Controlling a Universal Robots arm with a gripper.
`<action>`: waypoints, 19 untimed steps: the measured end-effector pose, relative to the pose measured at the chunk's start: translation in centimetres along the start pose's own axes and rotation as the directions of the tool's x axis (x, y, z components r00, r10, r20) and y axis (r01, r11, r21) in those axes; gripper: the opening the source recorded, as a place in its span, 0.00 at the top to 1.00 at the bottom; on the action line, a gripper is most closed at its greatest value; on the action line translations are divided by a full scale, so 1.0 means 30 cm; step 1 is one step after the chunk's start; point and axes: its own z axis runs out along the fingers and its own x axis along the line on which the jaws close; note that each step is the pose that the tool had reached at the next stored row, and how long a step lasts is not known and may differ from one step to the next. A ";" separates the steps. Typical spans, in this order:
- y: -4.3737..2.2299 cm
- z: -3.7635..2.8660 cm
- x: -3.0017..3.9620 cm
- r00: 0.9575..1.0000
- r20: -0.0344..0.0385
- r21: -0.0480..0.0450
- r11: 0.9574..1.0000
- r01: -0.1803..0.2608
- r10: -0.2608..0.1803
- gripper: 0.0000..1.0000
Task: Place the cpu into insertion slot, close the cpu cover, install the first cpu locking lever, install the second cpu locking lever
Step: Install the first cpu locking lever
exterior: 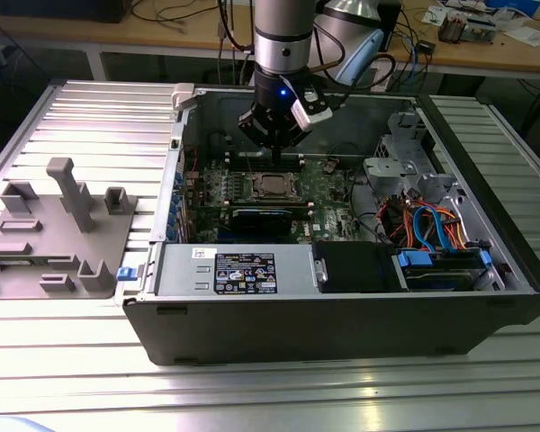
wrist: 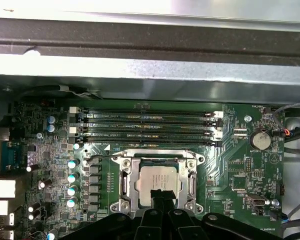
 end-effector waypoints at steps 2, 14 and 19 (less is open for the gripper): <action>0.000 0.000 0.000 1.000 0.000 0.000 1.000 0.000 0.000 0.89; 0.001 -0.001 0.022 1.000 0.000 0.000 1.000 0.000 0.000 0.89; 0.001 -0.001 0.030 1.000 0.000 0.000 1.000 0.000 0.000 0.89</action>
